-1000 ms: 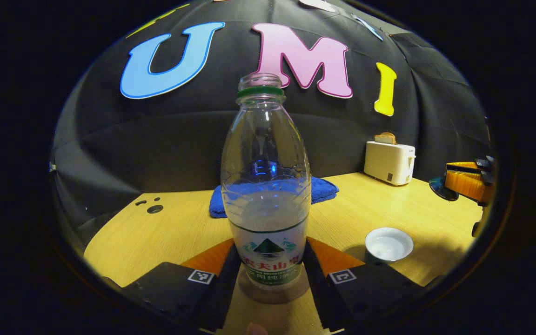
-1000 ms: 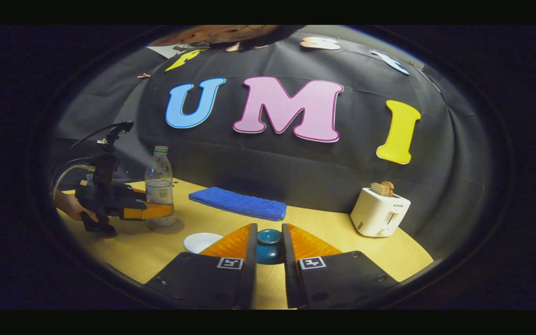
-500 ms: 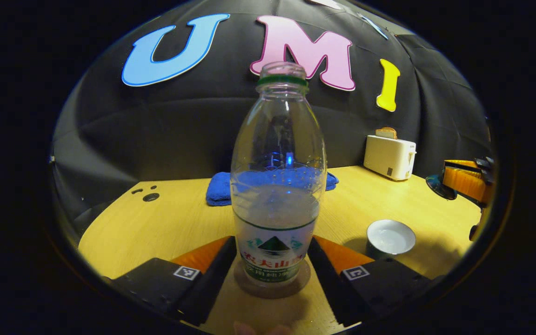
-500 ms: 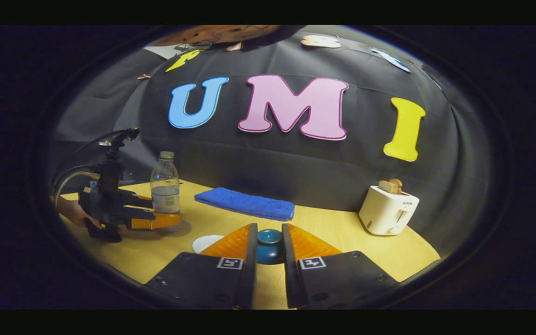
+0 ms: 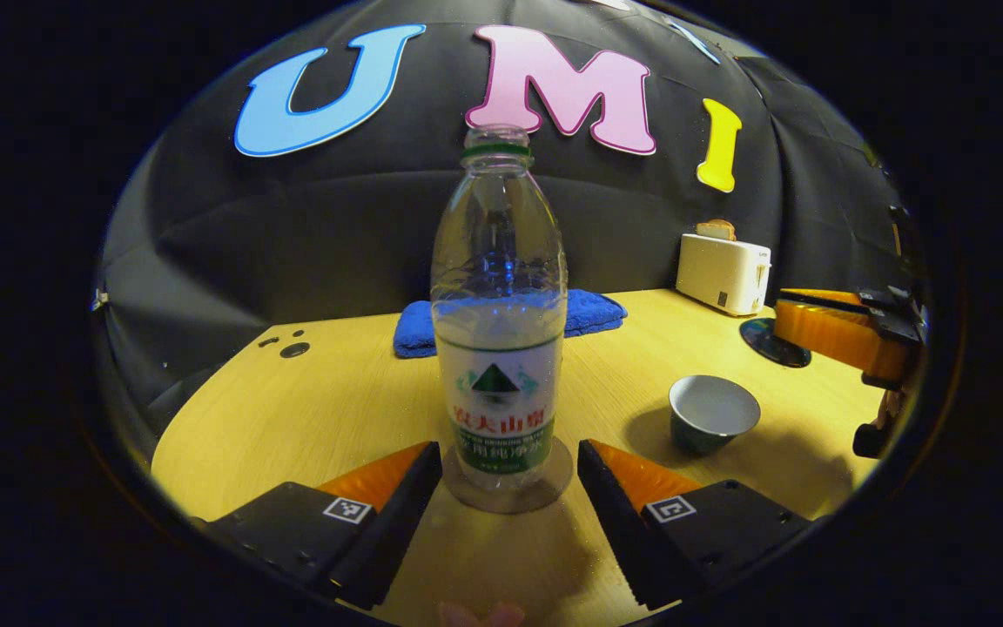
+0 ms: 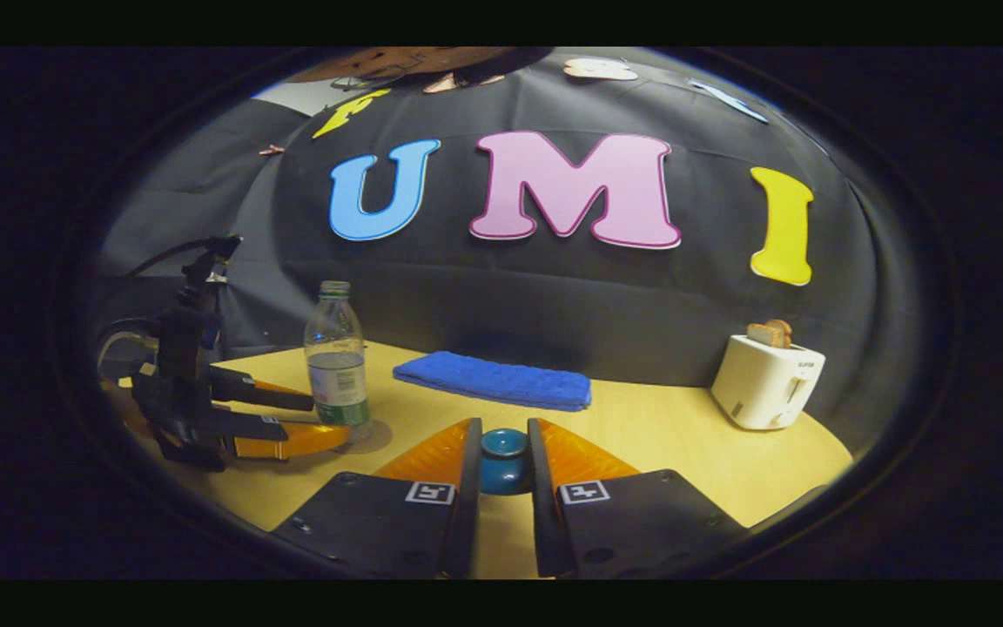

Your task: Open the teacup lid with one hand, grasp the water bottle and pour water into the teacup with the other hand; after pouring, place the water bottle on the coaster and then close the teacup lid.

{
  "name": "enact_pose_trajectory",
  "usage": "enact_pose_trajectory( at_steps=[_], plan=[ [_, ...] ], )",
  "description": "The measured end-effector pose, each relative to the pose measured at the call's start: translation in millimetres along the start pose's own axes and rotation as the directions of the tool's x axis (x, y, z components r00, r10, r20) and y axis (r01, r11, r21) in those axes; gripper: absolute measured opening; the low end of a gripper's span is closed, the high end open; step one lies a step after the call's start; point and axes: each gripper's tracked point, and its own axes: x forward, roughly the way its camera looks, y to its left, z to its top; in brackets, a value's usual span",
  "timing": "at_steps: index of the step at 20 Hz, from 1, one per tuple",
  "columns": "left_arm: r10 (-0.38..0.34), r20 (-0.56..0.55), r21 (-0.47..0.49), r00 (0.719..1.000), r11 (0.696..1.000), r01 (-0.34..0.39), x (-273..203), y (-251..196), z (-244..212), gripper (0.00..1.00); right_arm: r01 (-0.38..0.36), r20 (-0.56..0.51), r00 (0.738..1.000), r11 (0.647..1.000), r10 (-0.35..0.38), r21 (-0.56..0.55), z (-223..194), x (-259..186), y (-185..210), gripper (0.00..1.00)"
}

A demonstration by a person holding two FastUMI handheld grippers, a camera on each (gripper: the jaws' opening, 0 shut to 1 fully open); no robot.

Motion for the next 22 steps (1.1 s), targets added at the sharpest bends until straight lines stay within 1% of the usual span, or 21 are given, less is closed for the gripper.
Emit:
enact_pose_trajectory(
  at_steps=[1, 2, 3, 5, 6, 7, 8, 9, 10, 14, 16, 17, 18, 19, 20, 22],
  plan=[
    [0.007, -0.006, -0.002, 1.000, 1.000, -0.007, -5, 0, -3, 0.98, -0.008, -0.004, 1.000, 1.000, 0.008, 0.010, -4, 4, 5, 0.34],
    [0.010, -0.011, -0.010, 1.000, 1.000, -0.010, -10, 0, -5, 0.98, -0.016, -0.013, 1.000, 1.000, 0.016, 0.019, -7, 8, 10, 0.34],
    [0.011, -0.014, -0.020, 1.000, 1.000, -0.012, -14, 0, -7, 0.98, -0.024, -0.023, 0.999, 0.999, 0.025, 0.030, -12, 12, 14, 0.29],
    [0.022, -0.018, -0.036, 1.000, 0.999, -0.023, -23, 3, -10, 0.98, -0.033, -0.042, 0.999, 0.998, 0.035, 0.052, -19, 17, 20, 0.29],
    [0.028, -0.021, -0.043, 0.999, 0.999, -0.028, -27, 5, -12, 0.98, -0.034, -0.049, 0.998, 0.998, 0.037, 0.061, -22, 19, 22, 0.34],
    [0.031, -0.024, -0.047, 0.999, 0.998, -0.032, -29, 7, -12, 0.98, -0.036, -0.056, 0.998, 0.997, 0.039, 0.069, -25, 20, 23, 0.34],
    [0.030, -0.024, -0.045, 0.999, 0.998, -0.031, -31, 7, -12, 0.98, -0.035, -0.063, 0.997, 0.997, 0.040, 0.075, -28, 22, 24, 0.29],
    [0.028, -0.021, -0.038, 0.999, 0.999, -0.029, -33, 8, -10, 0.98, -0.035, -0.072, 0.997, 0.996, 0.041, 0.083, -32, 24, 25, 0.34],
    [0.027, -0.017, -0.029, 0.999, 0.999, -0.028, -33, 10, -9, 0.98, -0.034, -0.084, 0.996, 0.995, 0.041, 0.090, -36, 25, 26, 0.29],
    [0.003, 0.001, -0.003, 1.000, 1.000, -0.003, -34, 8, -2, 0.98, -0.026, -0.116, 0.993, 0.994, 0.038, 0.104, -50, 28, 27, 0.29],
    [-0.003, 0.006, 0.003, 1.000, 1.000, 0.003, -35, 8, -1, 0.98, -0.025, -0.115, 0.993, 0.996, 0.035, 0.088, -49, 29, 29, 0.29],
    [-0.003, 0.008, 0.003, 1.000, 1.000, 0.003, -35, 9, 0, 0.98, -0.021, -0.116, 0.993, 0.996, 0.031, 0.083, -51, 29, 28, 0.34],
    [-0.003, 0.010, 0.002, 1.000, 1.000, 0.003, -36, 9, 0, 0.98, -0.015, -0.121, 0.992, 0.997, 0.025, 0.080, -52, 29, 27, 0.30],
    [0.002, 0.010, 0.000, 1.000, 1.000, -0.002, -38, 11, 1, 0.98, -0.007, -0.124, 0.992, 0.997, 0.017, 0.080, -52, 29, 26, 0.29],
    [0.008, 0.011, -0.004, 1.000, 1.000, -0.008, -40, 12, 1, 0.98, 0.001, -0.131, 0.991, 0.997, 0.009, 0.080, -55, 31, 24, 0.34],
    [0.022, 0.015, -0.009, 1.000, 1.000, -0.022, -44, 14, 4, 0.98, -0.004, -0.133, 0.991, 0.996, 0.016, 0.093, -54, 28, 25, 0.63]
  ],
)
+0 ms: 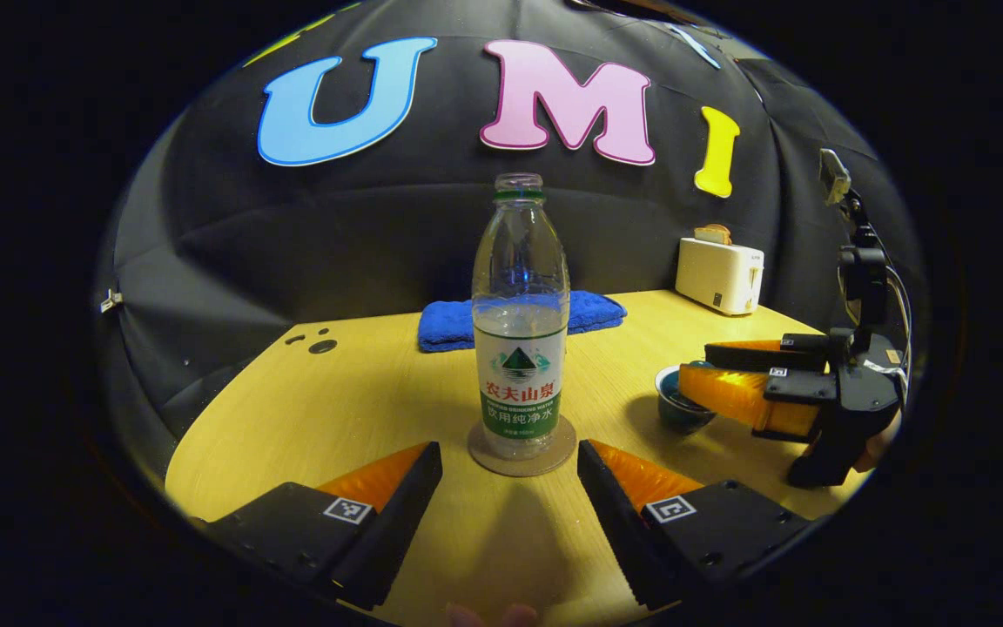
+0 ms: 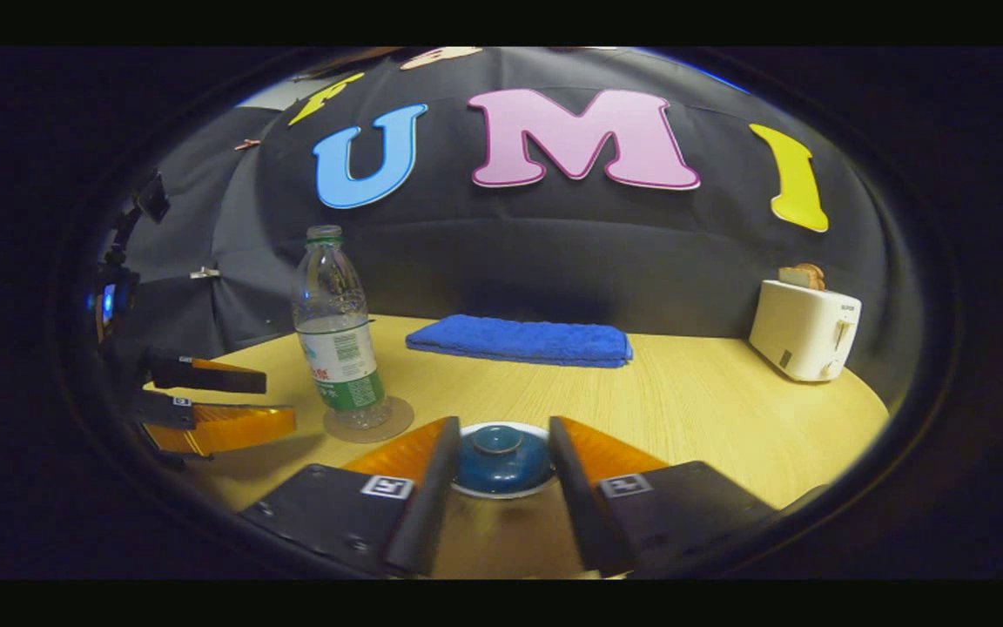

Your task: Open the teacup lid with one hand, grasp the water bottle and pour water into the teacup with the other hand; after pouring, place the water bottle on the coaster and then close the teacup lid.

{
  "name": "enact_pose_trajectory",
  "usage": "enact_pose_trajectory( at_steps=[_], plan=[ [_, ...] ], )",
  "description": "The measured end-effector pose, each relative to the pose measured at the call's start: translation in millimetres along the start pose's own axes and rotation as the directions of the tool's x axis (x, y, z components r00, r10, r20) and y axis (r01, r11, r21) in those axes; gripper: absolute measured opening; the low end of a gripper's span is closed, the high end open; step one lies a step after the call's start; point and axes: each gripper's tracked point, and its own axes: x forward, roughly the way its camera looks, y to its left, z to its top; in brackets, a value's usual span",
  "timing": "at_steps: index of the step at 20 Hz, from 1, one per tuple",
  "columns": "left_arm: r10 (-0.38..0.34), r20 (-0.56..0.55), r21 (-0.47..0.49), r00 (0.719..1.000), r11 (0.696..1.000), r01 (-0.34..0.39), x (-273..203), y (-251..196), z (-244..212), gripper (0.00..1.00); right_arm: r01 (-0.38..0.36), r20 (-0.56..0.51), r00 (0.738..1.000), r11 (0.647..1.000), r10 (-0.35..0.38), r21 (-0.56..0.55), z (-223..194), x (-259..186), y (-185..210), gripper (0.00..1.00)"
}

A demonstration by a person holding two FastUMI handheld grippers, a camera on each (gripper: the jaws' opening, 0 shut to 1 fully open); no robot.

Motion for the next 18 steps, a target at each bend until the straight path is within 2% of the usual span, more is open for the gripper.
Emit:
enact_pose_trajectory(
  at_steps=[1, 2, 3, 6, 9, 14, 18],
  plan=[
    [0.009, 0.002, -0.003, 1.000, 1.000, -0.009, -3, 1, 2, 0.98, -0.003, 0.007, 1.000, 1.000, 0.003, 0.007, 3, -2, 1, 0.77],
    [0.019, 0.003, -0.008, 1.000, 1.000, -0.019, -6, 2, 5, 0.98, 0.004, 0.022, 1.000, 1.000, -0.004, 0.010, 10, -4, -1, 0.86],
    [0.030, 0.002, -0.014, 1.000, 0.999, -0.030, -11, 3, 9, 0.98, 0.011, 0.038, 0.999, 1.000, -0.012, 0.010, 20, -9, -3, 1.00],
    [0.055, 0.010, -0.037, 0.998, 0.998, -0.054, -28, 1, 33, 0.98, 0.048, 0.069, 0.996, 0.999, -0.048, 0.008, 62, -29, -14, 1.00],
    [0.062, 0.042, -0.042, 0.997, 0.997, -0.061, -48, -4, 75, 0.98, 0.078, 0.104, 0.992, 0.997, -0.076, -0.019, 117, -63, -29, 1.00],
    [0.055, 0.125, -0.005, 0.991, 0.998, -0.055, -85, -12, 152, 0.98, 0.109, 0.138, 0.985, 0.993, -0.103, -0.035, 203, -124, -50, 1.00],
    [0.086, 0.172, 0.002, 0.981, 0.996, -0.088, -113, -8, 196, 0.96, 0.135, 0.181, 0.976, 0.988, -0.120, -0.071, 257, -165, -56, 1.00]
  ],
)
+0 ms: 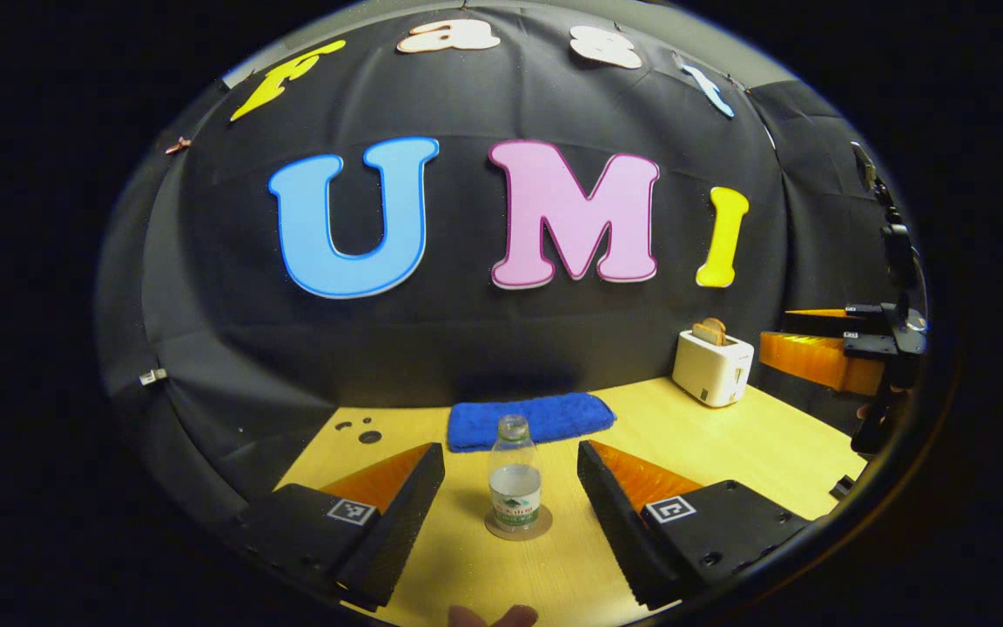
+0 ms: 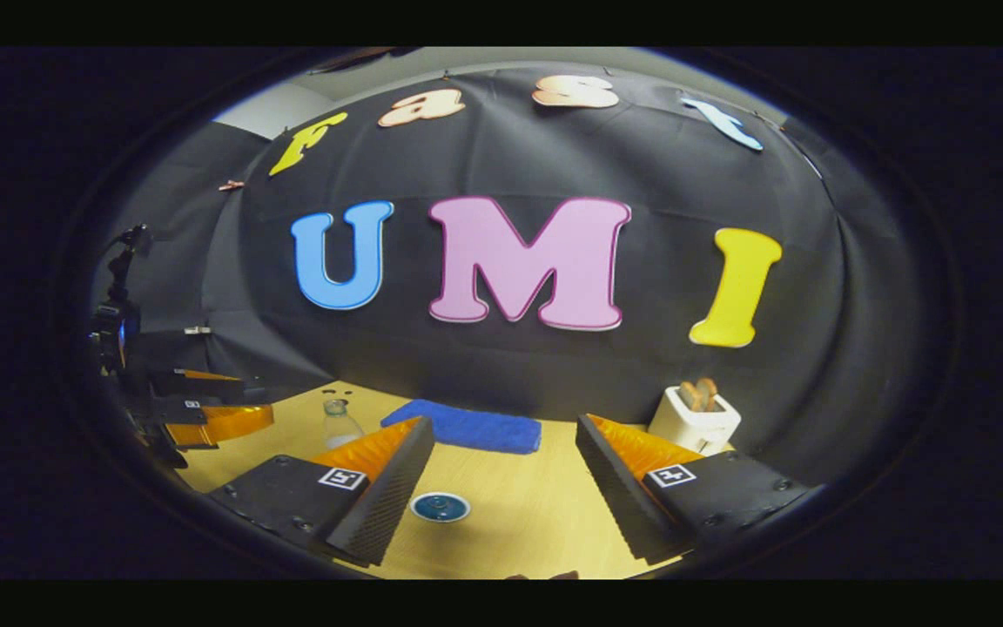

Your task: Open the teacup lid with one hand, grasp the water bottle and pour water into the teacup with the other hand; after pouring, place the water bottle on the coaster and then close the teacup lid.

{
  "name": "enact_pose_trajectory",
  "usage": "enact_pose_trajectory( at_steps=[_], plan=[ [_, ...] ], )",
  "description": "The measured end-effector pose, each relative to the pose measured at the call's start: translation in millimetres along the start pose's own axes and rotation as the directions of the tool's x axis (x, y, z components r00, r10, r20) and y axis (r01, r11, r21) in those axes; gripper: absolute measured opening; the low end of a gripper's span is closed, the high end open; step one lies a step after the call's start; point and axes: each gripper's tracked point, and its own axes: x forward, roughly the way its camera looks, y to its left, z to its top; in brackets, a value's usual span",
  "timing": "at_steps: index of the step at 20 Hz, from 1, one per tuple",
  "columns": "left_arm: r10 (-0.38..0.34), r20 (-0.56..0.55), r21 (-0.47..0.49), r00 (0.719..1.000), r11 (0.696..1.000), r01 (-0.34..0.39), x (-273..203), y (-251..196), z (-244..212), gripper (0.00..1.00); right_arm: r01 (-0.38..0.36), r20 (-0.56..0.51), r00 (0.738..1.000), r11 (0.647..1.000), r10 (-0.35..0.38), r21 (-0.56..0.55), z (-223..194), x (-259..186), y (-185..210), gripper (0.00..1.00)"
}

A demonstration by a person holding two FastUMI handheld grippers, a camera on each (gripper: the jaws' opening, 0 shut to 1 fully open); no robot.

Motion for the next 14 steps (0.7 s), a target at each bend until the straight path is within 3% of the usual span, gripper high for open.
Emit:
enact_pose_trajectory(
  at_steps=[7, 12, 14],
  plan=[
    [0.051, 0.058, -0.013, 0.997, 0.999, -0.050, -34, -1, 52, 0.96, -0.014, 0.063, 0.998, 0.999, 0.011, 0.042, 57, -42, -4, 1.00],
    [0.059, 0.070, -0.029, 0.996, 0.998, -0.057, -47, -18, 65, 0.96, -0.027, 0.069, 0.997, 0.999, 0.025, 0.023, 63, -59, -7, 0.96],
    [0.059, 0.068, -0.035, 0.996, 0.998, -0.057, -49, -23, 68, 0.96, -0.029, 0.071, 0.997, 0.999, 0.027, 0.032, 64, -63, -13, 1.00]
  ],
)
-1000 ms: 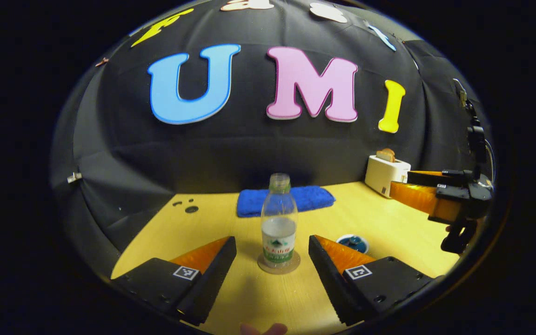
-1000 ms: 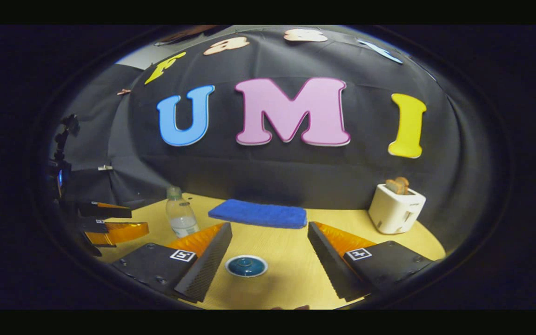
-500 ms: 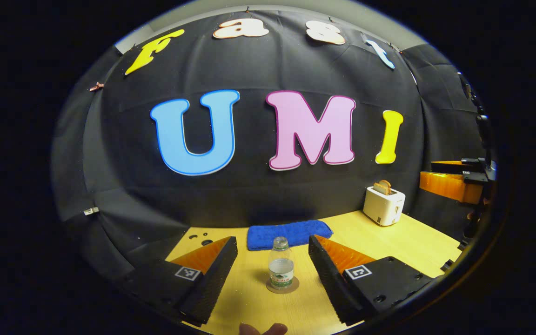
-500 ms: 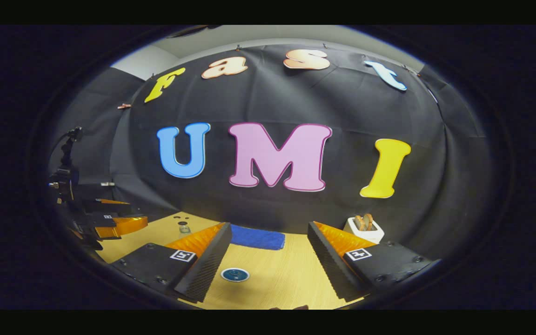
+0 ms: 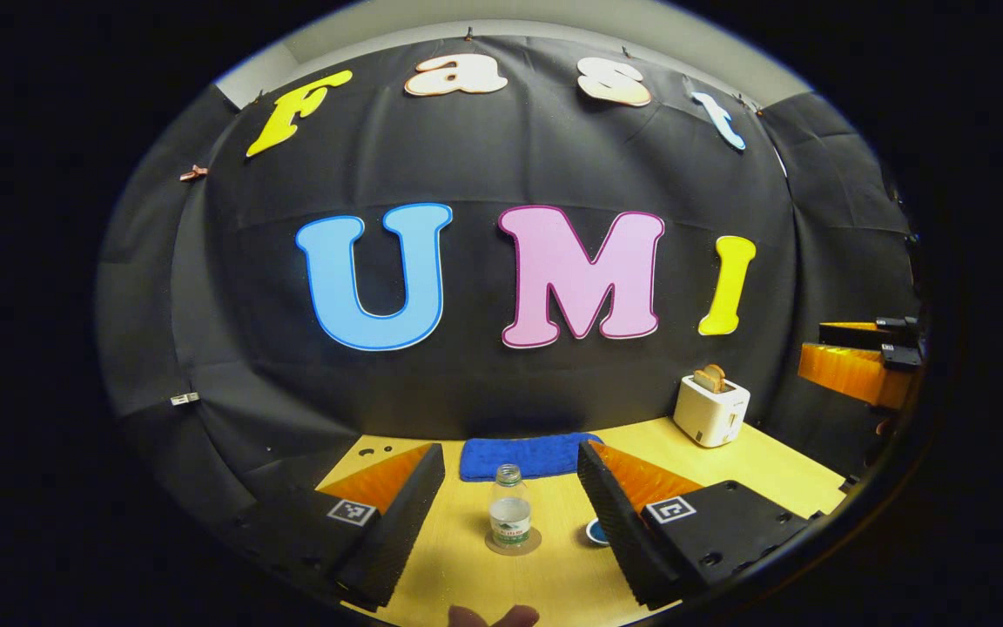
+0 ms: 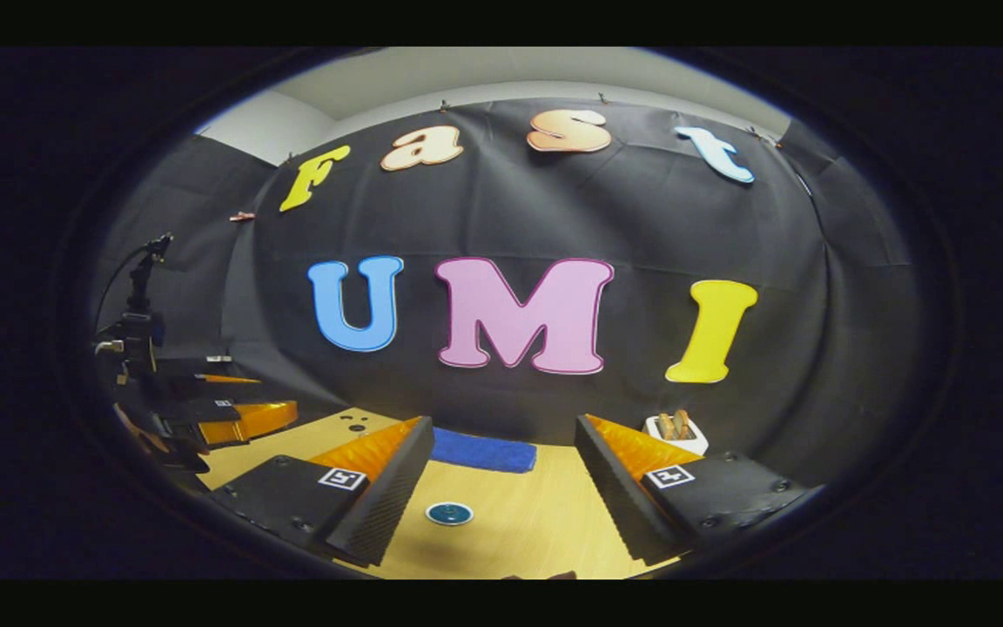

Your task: Open the teacup lid with one hand, grasp the water bottle and pour water into the teacup with the other hand; after pouring, place the water bottle on the coaster and then close the teacup lid.

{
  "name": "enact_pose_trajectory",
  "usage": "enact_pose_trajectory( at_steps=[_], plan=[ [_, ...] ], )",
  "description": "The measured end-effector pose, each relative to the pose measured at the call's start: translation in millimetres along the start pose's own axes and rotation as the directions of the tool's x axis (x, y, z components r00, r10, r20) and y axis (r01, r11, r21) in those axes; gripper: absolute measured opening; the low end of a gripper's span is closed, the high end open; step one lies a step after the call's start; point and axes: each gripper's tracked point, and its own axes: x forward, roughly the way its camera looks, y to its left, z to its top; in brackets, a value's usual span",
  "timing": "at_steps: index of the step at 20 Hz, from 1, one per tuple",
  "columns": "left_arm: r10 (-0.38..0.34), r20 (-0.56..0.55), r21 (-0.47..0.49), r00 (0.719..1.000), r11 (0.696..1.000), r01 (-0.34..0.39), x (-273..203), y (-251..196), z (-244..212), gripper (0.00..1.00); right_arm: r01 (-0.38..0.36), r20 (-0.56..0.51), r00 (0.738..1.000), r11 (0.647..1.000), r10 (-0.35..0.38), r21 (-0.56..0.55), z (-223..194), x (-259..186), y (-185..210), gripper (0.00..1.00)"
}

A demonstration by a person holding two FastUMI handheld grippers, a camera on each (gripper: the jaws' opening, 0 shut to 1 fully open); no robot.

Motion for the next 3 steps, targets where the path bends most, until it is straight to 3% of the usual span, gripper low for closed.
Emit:
enact_pose_trajectory(
  at_steps=[3],
  plan=[
    [0.009, 0.008, 0.012, 1.000, 1.000, -0.009, -2.0, -3.5, 5.9, 0.96, 0.010, 0.007, 1.000, 1.000, -0.010, 0.011, 2.8, -4.2, -11.5, 1.00]
  ],
)
